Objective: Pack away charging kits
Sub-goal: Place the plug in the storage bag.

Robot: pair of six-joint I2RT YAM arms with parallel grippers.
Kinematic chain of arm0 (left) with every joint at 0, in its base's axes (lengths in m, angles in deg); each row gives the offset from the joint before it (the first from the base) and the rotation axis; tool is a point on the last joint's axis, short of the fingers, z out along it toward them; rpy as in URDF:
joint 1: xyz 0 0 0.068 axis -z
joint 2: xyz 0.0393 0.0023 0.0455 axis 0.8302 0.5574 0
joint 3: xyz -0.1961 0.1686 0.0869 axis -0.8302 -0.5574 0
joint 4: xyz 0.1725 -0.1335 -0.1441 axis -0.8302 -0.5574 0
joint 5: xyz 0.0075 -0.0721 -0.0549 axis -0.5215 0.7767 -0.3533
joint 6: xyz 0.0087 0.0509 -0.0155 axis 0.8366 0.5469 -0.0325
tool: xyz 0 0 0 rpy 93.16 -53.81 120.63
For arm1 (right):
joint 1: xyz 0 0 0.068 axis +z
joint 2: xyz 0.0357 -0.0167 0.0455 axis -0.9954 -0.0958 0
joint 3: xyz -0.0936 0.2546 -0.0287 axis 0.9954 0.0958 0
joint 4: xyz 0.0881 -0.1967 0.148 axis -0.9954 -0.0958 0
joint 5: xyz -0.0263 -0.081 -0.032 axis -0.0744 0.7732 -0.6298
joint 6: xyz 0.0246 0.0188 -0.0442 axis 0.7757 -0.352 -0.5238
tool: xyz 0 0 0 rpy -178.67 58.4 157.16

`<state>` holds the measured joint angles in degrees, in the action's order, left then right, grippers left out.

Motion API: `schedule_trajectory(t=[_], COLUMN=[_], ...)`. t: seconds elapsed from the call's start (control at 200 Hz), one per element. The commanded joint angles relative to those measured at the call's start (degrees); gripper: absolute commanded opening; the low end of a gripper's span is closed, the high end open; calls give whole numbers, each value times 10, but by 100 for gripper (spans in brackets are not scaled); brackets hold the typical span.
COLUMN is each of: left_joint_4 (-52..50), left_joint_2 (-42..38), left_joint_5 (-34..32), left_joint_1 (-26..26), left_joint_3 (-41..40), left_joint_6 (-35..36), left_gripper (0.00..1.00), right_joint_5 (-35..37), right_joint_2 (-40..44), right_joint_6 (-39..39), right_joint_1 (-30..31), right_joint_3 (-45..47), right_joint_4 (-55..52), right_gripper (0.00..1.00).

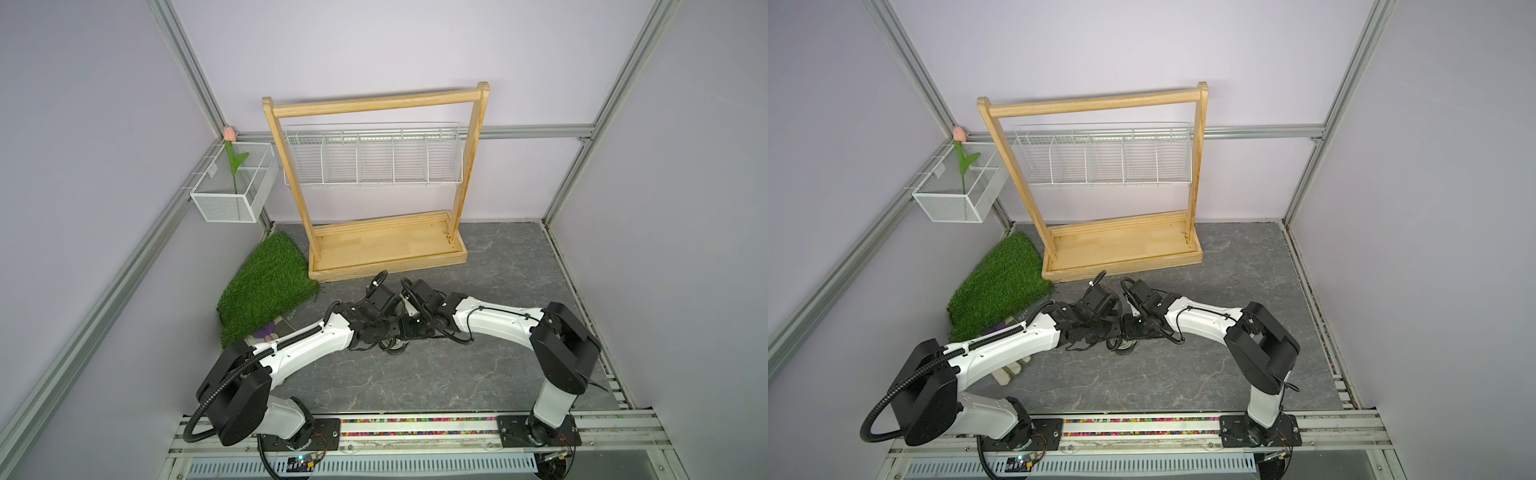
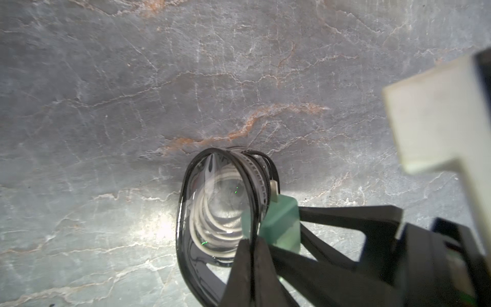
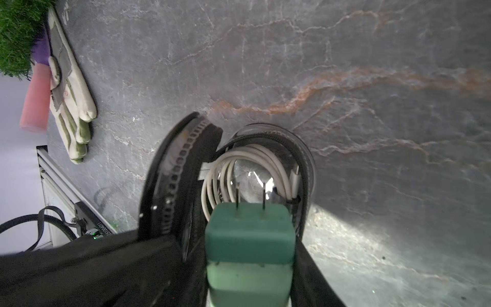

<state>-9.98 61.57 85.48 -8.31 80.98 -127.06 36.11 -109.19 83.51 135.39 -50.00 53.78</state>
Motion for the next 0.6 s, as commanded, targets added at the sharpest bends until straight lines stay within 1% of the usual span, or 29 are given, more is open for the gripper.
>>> schedule_trajectory(t=[0.0, 0.11, 0.28, 0.595], left_joint_4=[21, 51, 91, 141], left_joint_2=[-20, -43, -82, -123], left_joint_5=[7, 20, 47, 58], left_joint_1=[-8, -20, -44, -50], left_joint_3=[-17, -46, -90, -123], left_joint_6=[-14, -23, -33, -31], left_gripper=[0, 0, 0, 0], right_joint_5=[-24, -38, -38, -35], right_joint_2=[-13, -23, -34, -72], right_joint_6=[18, 22, 21, 9], right_joint_1=[4, 7, 8, 8], right_joint_3=[-19, -23, -29, -46], right_joint_4=[33, 47, 54, 57], right_gripper=[30, 30, 31, 31])
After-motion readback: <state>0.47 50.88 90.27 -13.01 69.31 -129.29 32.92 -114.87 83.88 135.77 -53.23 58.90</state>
